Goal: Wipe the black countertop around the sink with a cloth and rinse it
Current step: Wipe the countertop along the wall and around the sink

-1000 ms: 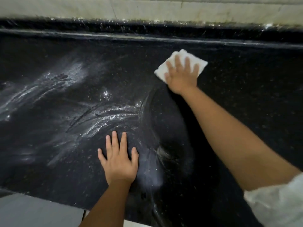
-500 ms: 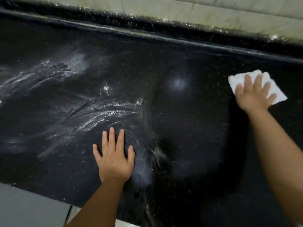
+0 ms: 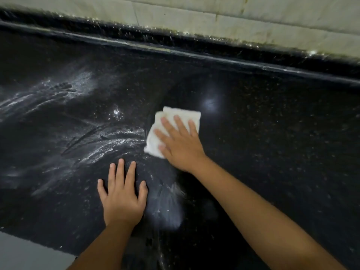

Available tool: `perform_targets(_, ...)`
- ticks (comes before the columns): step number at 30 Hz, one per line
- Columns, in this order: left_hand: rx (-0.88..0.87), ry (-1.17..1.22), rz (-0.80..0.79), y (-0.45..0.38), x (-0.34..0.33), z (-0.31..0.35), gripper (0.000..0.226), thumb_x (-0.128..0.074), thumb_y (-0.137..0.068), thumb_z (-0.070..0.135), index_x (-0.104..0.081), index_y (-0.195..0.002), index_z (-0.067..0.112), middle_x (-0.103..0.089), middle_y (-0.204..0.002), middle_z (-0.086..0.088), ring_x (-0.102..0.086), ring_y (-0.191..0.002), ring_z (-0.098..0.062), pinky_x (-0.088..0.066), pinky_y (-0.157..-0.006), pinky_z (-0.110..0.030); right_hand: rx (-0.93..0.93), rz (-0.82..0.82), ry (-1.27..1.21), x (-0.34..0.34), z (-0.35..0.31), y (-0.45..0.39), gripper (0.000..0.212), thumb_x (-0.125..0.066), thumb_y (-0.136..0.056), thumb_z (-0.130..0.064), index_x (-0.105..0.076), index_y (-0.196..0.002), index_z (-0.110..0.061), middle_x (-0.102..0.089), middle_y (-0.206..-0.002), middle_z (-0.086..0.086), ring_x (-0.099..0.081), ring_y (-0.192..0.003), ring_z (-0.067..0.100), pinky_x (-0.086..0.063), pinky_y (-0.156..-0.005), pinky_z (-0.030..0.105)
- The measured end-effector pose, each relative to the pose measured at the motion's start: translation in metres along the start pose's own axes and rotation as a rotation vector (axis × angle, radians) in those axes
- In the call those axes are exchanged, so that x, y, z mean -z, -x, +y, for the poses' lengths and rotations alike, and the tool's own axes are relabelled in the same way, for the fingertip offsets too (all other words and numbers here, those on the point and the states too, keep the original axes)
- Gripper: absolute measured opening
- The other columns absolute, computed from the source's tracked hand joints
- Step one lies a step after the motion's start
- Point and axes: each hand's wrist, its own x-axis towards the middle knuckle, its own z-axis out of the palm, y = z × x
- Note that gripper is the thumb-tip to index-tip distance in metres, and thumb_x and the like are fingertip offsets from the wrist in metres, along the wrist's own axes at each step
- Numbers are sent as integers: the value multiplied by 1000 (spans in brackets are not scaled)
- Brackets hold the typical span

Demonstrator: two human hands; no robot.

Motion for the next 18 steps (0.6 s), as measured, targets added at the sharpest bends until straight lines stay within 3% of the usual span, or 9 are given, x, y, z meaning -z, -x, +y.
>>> perform_targets(3, 7, 1, -15, 0, 3, 2, 66, -23, -82, 46, -46, -133, 11, -37, -144, -14, -27, -136, -31, -13, -107, -58, 97, 68, 46, -31, 13, 90, 47, -30, -90, -47, -47, -131, -33, -43, -143, -1, -31, -133, 28, -9, -108, 42)
perform_targets(6, 12, 1, -34, 0, 3, 3, 69, -20, -81, 47, -44, -135, 12, -35, -146, -13, -24, -138, -30, -10, -108, -57, -35, 12, 154, -33, 68, 135, 49, -10, -96, -51, -40, -129, -32, -51, -136, 0, -34, -126, 27, -23, -102, 47)
perform_targets(8, 16, 5, -43, 1, 3, 3, 70, -18, -81, 49, -42, -136, 13, -33, -147, -12, -22, -139, -29, -8, -109, -56, -246, 65, 133, -12, 102, 126, 55, -13, -92, -52, -36, -137, -29, -39, -146, 4, -30, -134, 29, -24, -106, 54)
perform_targets(10, 6, 6, -39, 1, 4, 2, 71, -16, -80, 49, -41, -137, 14, -31, -148, -11, -20, -140, -28, -7, -110, -55, -509, 48, 14, 5, 117, 102, 55, -19, -95, -49, -20, -146, -31, -7, -157, -2, -3, -144, 25, -6, -112, 51)
perform_targets(12, 6, 15, -47, 1, 4, 1, 74, -12, -79, 51, -37, -139, 16, -26, -151, -9, -14, -141, -26, -3, -111, -53, -626, 74, -24, 8, 106, 74, 51, -20, -99, -41, -9, -148, -29, 7, -157, -2, 8, -143, 26, 1, -113, 50)
perform_targets(15, 3, 17, -75, 2, 6, 3, 81, -2, -74, 54, -27, -144, 20, -15, -154, -4, -3, -143, -20, 4, -112, -49, -531, 70, -14, -1, 52, 52, 59, -5, -92, -46, -11, -148, -28, 4, -157, 1, 3, -144, 29, -2, -112, 53)
perform_targets(18, 16, 1, -137, 2, 11, 5, 75, 0, -79, 54, -13, -146, 25, -1, -156, 1, 9, -142, -16, 10, -111, -46, -356, 170, 91, -36, -10, 71, 62, -17, -83, -46, -47, -134, -27, -39, -146, 6, -35, -134, 34, -23, -106, 55)
